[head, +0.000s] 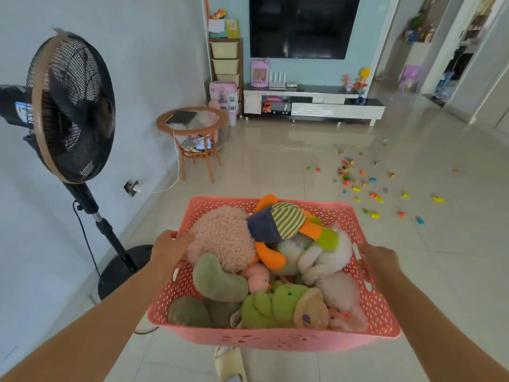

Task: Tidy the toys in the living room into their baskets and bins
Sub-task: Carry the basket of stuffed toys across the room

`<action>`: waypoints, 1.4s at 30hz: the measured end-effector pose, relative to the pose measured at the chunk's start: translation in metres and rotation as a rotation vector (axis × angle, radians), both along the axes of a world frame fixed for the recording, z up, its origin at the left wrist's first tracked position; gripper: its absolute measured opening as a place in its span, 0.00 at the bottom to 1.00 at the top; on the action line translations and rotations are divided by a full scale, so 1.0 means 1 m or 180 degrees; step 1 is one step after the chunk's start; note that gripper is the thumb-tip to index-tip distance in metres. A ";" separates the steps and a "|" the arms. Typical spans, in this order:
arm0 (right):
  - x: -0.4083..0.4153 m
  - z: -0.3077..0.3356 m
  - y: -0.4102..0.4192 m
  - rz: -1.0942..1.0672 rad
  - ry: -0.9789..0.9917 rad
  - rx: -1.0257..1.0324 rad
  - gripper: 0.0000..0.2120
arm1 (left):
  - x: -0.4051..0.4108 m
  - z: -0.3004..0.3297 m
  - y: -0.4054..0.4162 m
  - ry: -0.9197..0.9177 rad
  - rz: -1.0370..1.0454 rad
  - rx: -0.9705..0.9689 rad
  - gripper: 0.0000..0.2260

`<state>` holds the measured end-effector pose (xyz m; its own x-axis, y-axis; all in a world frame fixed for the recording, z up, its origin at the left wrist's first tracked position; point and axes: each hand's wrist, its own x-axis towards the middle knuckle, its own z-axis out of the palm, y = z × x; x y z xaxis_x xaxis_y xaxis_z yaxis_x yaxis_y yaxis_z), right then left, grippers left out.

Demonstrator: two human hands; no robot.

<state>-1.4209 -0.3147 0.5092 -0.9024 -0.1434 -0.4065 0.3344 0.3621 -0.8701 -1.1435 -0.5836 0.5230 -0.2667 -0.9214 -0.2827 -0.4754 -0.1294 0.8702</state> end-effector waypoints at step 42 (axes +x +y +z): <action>-0.522 -0.018 -0.718 0.0421 0.0282 0.0264 0.10 | -0.492 0.011 -0.671 -0.0076 0.0254 0.0081 0.16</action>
<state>-1.9428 -1.0328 0.4916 -0.9107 -0.2326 -0.3415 0.2023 0.4696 -0.8594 -1.6351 -1.2546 0.5344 -0.1857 -0.9319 -0.3116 -0.4832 -0.1895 0.8547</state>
